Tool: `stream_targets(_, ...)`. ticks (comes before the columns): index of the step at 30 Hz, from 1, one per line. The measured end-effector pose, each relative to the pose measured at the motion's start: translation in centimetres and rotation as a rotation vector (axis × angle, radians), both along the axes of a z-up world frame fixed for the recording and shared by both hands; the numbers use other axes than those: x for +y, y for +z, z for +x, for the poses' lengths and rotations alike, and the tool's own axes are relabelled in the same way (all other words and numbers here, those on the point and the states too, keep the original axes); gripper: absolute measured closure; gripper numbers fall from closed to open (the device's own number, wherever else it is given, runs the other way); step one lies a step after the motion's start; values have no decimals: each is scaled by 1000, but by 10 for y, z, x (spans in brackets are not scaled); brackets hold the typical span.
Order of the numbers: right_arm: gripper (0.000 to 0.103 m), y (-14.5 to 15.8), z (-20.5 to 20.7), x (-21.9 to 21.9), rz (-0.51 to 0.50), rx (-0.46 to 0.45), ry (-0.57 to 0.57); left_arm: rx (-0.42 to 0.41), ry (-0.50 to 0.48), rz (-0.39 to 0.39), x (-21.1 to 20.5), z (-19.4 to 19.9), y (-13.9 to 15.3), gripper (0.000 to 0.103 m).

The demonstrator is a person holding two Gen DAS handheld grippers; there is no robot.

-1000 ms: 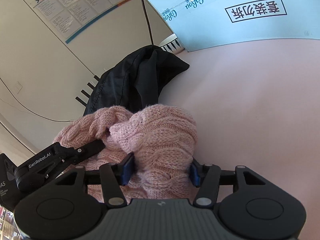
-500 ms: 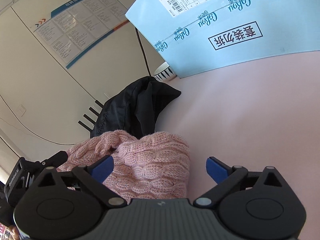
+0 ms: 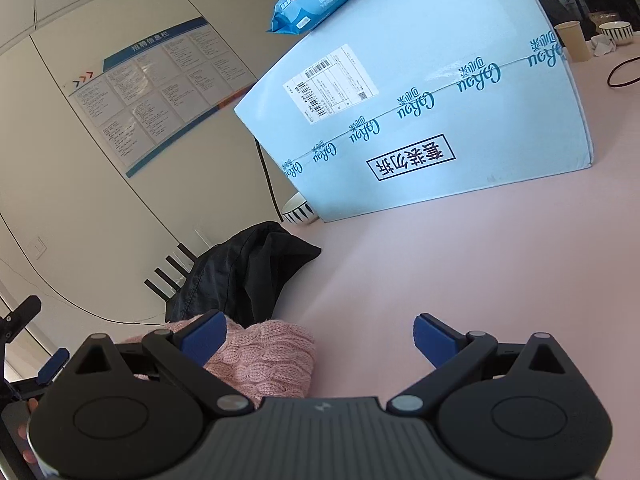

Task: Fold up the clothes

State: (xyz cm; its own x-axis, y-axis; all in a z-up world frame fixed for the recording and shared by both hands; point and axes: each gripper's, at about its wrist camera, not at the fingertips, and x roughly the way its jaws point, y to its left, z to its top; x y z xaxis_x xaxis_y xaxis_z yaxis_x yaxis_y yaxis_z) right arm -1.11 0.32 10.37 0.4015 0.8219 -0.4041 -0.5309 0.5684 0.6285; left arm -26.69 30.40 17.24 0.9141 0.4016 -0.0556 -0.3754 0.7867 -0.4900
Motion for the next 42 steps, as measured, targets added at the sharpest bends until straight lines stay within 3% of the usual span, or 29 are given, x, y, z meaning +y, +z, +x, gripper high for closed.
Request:
stream_targets(4,1,2,3,-28,-28,-24,-47,69,-125,11,-26,29,-4,0)
stream_targets(10,1,4,3,-72,-113,-118,-135,191,-354,144,-95,96,-21,0)
stream_targets(16,1,4,6,-125,-255,-198,-305,300,-535,285,-169,173,-42,0)
stream_targets(17,1,3,6,-131,-268,-200,-322,315,-554,291,-182,180,-47,0)
stream_targets(20,1,-1,12,-158,-300,-172,-386,406,-630,203,-220,213,-68,0)
stream_targets(30,0,-45,20,-206,-518,-177,-577,519,-617,292,-294,249,-145,0)
stream_targets(34,0,-70,27,-215,-528,-115,-606,592,-591,252,-293,261,-161,0)
stream_targets(36,0,-83,31,-219,-517,-76,-613,590,-577,229,-290,262,-163,0)
stream_targets(42,0,-87,33,-211,-557,-92,-609,625,-559,258,-295,264,-168,0)
